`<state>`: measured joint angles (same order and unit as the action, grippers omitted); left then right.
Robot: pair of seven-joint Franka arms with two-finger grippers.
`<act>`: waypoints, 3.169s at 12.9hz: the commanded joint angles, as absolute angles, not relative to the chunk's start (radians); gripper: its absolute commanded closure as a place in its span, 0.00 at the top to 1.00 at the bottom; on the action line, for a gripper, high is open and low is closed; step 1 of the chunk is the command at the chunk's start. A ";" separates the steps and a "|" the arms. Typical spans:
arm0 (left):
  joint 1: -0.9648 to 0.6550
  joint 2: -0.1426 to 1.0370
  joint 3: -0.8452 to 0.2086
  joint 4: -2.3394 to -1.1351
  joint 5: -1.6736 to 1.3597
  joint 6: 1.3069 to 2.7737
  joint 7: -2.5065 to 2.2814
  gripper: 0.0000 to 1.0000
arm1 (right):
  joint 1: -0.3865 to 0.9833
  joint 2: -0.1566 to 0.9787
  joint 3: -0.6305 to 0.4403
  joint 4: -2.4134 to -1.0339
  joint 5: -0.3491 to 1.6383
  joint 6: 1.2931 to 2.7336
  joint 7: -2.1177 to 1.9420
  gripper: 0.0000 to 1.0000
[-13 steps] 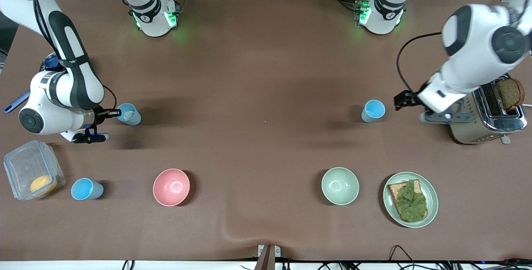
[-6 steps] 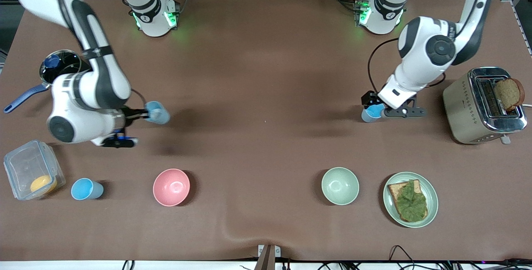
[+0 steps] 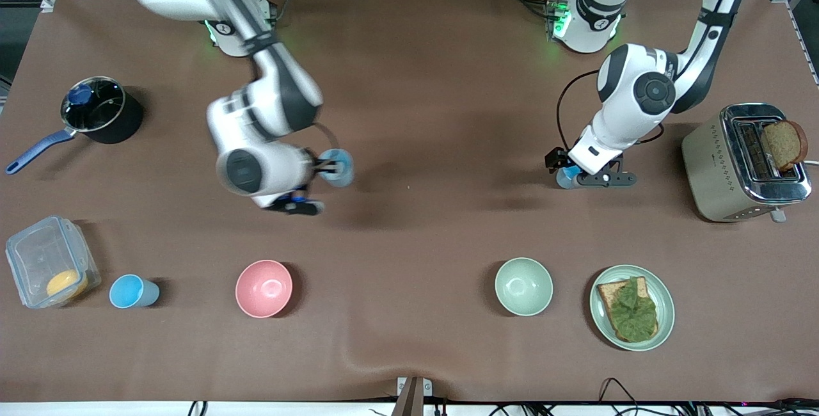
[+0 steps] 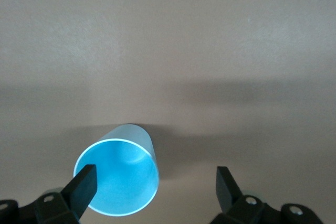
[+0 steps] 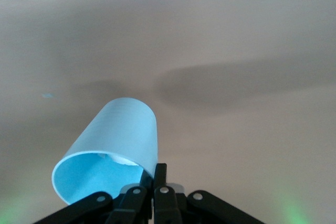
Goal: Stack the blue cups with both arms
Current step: 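Grasp and lift the blue cups with both grippers, then set the right gripper's cup down mid-table and open the right gripper, then carry the left gripper's cup over the placed cup while the right gripper withdraws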
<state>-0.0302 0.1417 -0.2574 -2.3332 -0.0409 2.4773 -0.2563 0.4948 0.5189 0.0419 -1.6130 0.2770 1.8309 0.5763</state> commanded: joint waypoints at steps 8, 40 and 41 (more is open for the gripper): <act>-0.035 0.205 -0.259 -2.335 -0.064 2.543 -0.262 1.00 | 0.775 0.759 0.026 -1.468 0.423 2.292 0.782 0.00; -0.586 0.391 -0.174 -1.807 -0.121 2.306 -0.529 0.00 | -0.021 0.257 -0.005 -1.500 -0.071 1.523 0.055 1.00; -0.587 0.399 -0.166 -1.801 -0.120 2.307 -0.525 0.00 | -0.034 0.194 -0.005 -1.540 -0.069 1.535 0.060 1.00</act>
